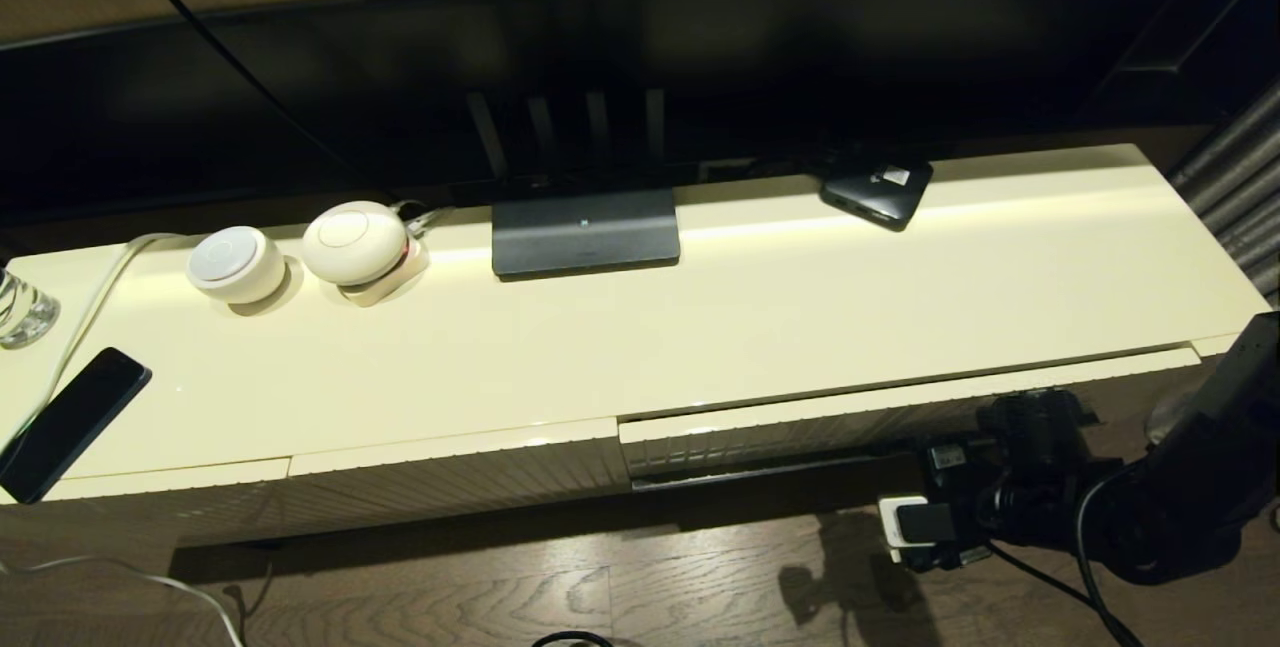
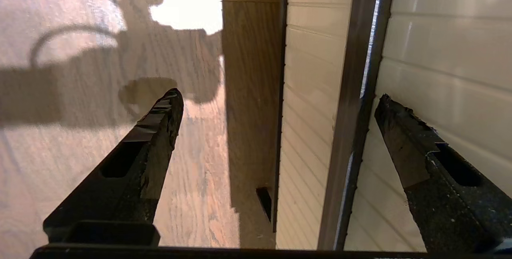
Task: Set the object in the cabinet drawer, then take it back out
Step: Open the drawer
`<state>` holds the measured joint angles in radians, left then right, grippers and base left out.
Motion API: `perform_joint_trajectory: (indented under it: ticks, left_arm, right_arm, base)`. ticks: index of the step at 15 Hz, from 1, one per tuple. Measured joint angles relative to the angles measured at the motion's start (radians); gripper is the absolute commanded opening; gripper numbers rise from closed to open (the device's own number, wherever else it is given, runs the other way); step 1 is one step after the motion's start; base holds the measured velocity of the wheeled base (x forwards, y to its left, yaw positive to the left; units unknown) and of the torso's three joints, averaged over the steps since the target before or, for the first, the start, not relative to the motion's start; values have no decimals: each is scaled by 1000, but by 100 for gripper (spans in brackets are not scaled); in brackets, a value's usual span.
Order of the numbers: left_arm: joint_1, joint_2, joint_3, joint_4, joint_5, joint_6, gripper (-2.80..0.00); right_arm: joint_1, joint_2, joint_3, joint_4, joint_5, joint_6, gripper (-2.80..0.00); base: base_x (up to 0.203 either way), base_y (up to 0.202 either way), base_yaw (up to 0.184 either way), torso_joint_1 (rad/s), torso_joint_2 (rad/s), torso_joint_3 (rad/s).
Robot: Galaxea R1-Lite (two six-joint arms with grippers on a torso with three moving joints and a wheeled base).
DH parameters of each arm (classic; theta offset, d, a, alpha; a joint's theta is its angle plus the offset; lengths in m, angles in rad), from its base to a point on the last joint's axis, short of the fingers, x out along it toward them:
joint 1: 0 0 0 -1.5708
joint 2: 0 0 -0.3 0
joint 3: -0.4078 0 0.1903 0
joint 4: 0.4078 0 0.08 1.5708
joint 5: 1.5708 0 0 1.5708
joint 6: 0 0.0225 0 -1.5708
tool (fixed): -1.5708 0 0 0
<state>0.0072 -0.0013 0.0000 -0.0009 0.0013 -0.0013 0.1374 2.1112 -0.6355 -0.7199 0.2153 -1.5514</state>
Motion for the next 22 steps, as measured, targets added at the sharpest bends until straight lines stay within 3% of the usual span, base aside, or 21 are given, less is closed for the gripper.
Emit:
perform_joint_trajectory:
  ticks: [17, 22]
  left_arm:
    - [0, 0, 0, 0, 0, 0, -280]
    - [0, 0, 0, 0, 0, 0, -280]
  right_arm:
    - [3, 35, 73, 3, -11, -2, 0]
    - [4, 19, 107, 12, -5, -47, 0]
  base:
    - [0, 0, 0, 0, 0, 0]
    - [0, 0, 0, 0, 0, 0]
